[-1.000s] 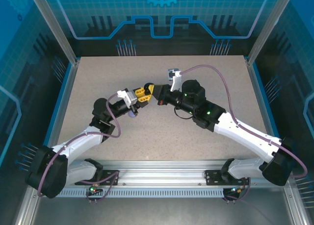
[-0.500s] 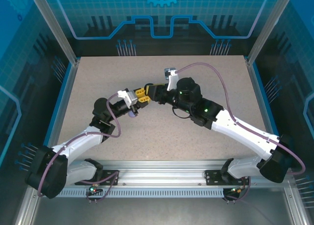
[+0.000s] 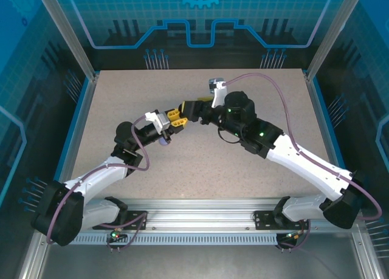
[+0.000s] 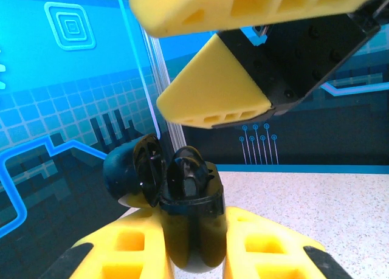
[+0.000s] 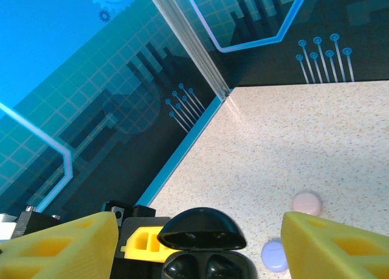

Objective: Insert the wireless bluetooth earbuds into the charging case

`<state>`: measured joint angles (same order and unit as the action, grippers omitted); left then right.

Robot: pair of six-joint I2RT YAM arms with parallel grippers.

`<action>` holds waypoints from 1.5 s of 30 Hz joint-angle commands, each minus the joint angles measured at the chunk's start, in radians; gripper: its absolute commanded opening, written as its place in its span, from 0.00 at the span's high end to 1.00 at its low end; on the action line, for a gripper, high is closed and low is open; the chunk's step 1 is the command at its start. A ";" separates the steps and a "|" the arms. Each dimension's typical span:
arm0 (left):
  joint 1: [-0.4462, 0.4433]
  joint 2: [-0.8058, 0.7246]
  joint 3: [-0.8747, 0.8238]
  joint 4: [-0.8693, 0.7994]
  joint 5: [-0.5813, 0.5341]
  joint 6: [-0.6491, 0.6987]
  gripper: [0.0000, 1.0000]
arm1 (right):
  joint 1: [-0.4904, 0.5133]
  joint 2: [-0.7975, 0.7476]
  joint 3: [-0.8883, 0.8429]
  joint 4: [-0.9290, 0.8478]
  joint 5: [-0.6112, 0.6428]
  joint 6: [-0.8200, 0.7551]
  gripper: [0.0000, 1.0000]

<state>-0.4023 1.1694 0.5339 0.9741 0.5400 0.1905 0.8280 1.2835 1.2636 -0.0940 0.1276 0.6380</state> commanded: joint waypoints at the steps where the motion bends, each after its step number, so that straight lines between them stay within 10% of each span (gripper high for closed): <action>1: -0.007 -0.012 0.022 0.039 0.023 0.011 1.00 | -0.041 -0.027 0.074 -0.060 -0.001 -0.036 0.29; 8: -0.007 -0.007 0.026 0.008 0.036 0.028 1.00 | -0.138 0.114 0.277 -0.257 -0.143 -0.081 0.37; 15: -0.011 0.004 0.031 0.003 0.036 0.030 1.00 | -0.168 0.307 0.473 -0.381 -0.244 -0.121 0.78; 24: -0.014 0.026 0.045 0.004 0.034 0.021 1.00 | -0.151 0.426 0.566 -0.472 -0.354 -0.136 0.98; 38: -0.015 0.078 0.084 0.027 -0.037 -0.103 1.00 | -0.067 0.148 0.245 -0.404 -0.219 -0.072 1.00; 45: -0.015 0.098 0.070 -0.104 -0.117 -0.243 1.00 | -0.162 -0.053 0.071 -0.324 -0.001 -0.006 0.69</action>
<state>-0.4217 1.2526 0.5823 0.9314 0.4873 0.0402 0.7059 1.3037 1.3991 -0.4618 0.0120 0.5957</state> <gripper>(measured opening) 0.213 0.294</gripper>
